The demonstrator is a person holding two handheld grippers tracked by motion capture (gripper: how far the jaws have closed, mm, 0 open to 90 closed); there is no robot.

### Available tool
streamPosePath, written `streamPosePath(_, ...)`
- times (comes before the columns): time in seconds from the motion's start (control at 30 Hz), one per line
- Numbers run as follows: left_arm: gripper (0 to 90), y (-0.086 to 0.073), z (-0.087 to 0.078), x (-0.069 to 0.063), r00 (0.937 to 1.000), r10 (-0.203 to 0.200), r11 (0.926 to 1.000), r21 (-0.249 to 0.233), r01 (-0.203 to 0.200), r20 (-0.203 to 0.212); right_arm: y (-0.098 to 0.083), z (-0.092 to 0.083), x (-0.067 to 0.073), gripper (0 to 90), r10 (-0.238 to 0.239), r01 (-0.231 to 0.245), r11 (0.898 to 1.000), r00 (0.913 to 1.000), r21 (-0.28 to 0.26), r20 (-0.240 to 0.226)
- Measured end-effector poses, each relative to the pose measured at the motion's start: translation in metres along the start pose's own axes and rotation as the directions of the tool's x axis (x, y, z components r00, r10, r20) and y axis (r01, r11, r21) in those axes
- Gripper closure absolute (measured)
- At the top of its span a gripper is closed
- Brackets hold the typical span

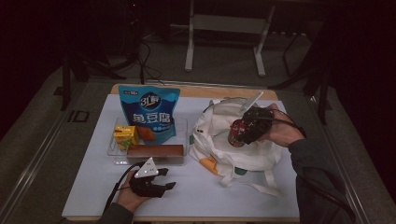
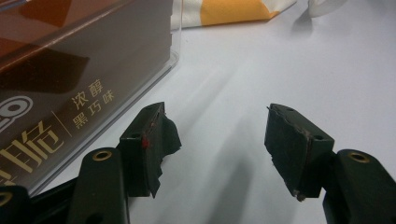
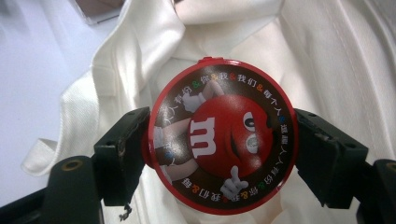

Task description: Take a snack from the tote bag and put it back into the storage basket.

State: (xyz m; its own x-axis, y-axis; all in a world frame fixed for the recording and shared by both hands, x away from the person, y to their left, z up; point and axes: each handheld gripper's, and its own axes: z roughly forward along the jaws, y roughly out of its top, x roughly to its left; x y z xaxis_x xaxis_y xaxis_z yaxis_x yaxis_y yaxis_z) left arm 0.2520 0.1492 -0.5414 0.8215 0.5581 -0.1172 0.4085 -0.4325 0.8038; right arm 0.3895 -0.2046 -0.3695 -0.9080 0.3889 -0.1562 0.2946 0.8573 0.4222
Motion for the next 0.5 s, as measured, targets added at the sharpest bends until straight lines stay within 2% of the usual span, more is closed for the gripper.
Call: streamPosePath(0.5, 39.3, 0.000, 0.000, 0.000, 1.0000, 0.003, 1.0000, 0.002, -0.003, 0.000, 0.017, -0.003, 0.004, 24.2, -0.029, 0.028, 0.999, 0.9995, -0.021, -0.014)
